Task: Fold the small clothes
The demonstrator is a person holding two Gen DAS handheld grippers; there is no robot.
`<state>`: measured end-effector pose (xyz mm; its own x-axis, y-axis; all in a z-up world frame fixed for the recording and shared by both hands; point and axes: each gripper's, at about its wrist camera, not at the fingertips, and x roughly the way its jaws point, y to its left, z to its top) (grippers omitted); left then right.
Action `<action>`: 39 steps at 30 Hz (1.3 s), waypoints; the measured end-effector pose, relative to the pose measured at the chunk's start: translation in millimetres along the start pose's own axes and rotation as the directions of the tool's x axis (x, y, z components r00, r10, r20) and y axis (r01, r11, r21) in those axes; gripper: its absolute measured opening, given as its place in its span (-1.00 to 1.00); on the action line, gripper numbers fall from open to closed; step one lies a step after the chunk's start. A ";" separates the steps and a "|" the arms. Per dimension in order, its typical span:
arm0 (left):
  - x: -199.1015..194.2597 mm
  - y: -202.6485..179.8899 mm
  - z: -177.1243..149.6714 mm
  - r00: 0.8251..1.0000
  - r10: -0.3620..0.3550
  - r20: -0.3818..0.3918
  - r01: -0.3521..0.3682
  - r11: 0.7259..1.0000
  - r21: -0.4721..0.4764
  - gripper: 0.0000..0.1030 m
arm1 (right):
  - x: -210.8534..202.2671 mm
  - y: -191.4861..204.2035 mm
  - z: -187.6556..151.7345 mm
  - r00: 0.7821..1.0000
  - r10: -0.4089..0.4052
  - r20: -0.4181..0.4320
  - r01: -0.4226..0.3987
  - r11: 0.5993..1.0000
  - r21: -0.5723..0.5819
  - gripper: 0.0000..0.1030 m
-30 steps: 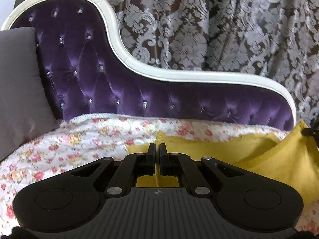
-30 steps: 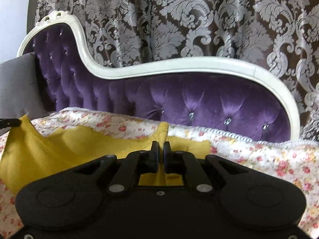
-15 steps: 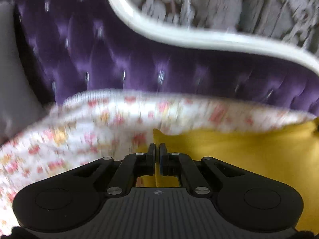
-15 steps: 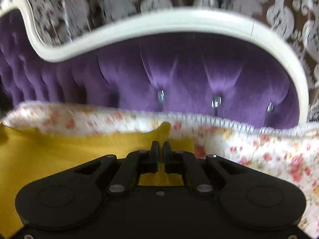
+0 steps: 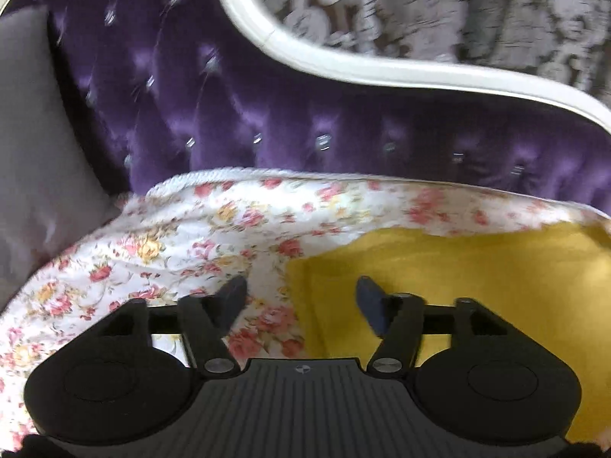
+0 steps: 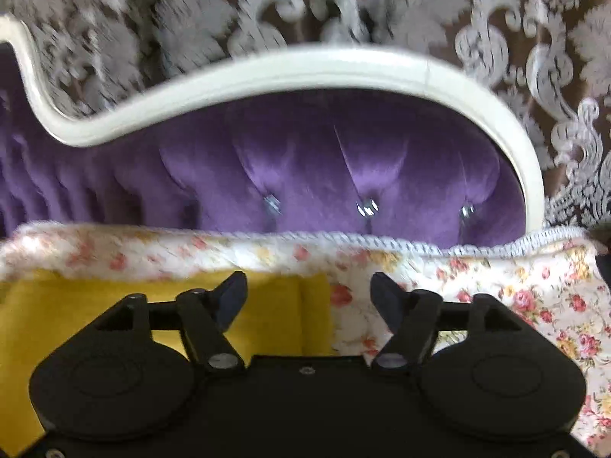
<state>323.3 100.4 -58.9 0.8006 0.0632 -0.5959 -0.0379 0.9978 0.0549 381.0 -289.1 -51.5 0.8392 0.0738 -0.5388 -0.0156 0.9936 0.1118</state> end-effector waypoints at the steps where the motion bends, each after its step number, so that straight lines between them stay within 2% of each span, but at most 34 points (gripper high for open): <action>1: -6.8 -5.0 -2.1 1.000 -0.016 -0.004 0.017 1.000 0.022 0.34 | -8.2 4.1 1.9 1.000 0.024 -0.001 -0.024 1.000 -0.003 0.56; 5: -21.5 -27.0 -22.2 0.997 -0.055 -0.054 0.059 0.994 0.087 0.41 | -37.2 32.6 -5.1 0.985 0.155 -0.075 -0.160 0.986 -0.052 0.89; 7: -23.3 -34.7 -35.7 0.994 -0.062 -0.087 0.072 0.990 0.118 0.43 | -45.9 47.4 -15.8 0.974 0.186 -0.130 -0.198 0.976 -0.088 0.91; 11: -27.2 -40.6 -62.6 0.988 -0.048 -0.146 0.070 0.986 0.150 0.44 | -54.2 71.0 -45.3 0.961 0.172 -0.217 -0.212 0.961 -0.178 0.91; 17: -36.6 -27.3 -81.8 0.990 -0.055 -0.128 0.064 0.996 0.067 0.60 | -52.5 75.2 -81.0 0.948 0.122 -0.292 -0.178 0.969 -0.171 0.93; 21: -41.6 -26.5 -89.3 0.995 -0.041 -0.092 0.045 0.998 0.039 0.70 | -62.9 81.7 -95.9 0.961 0.087 -0.263 -0.147 0.965 -0.219 0.99; 26: -43.8 -31.5 -95.3 0.999 -0.010 -0.047 0.011 0.999 0.031 0.85 | -66.9 80.8 -101.3 0.968 0.085 -0.237 -0.136 0.969 -0.207 0.99; 39: -45.8 -32.9 -97.2 0.999 0.018 -0.032 -0.018 1.000 0.001 0.93 | -70.5 81.0 -104.8 0.973 0.090 -0.211 -0.132 0.972 -0.193 0.99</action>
<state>229.8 66.9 -111.2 0.7802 0.0814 -0.6202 -0.0517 0.9965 0.0658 263.6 -204.8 -92.0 0.7006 0.1797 -0.6906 -0.2311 0.9727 0.0187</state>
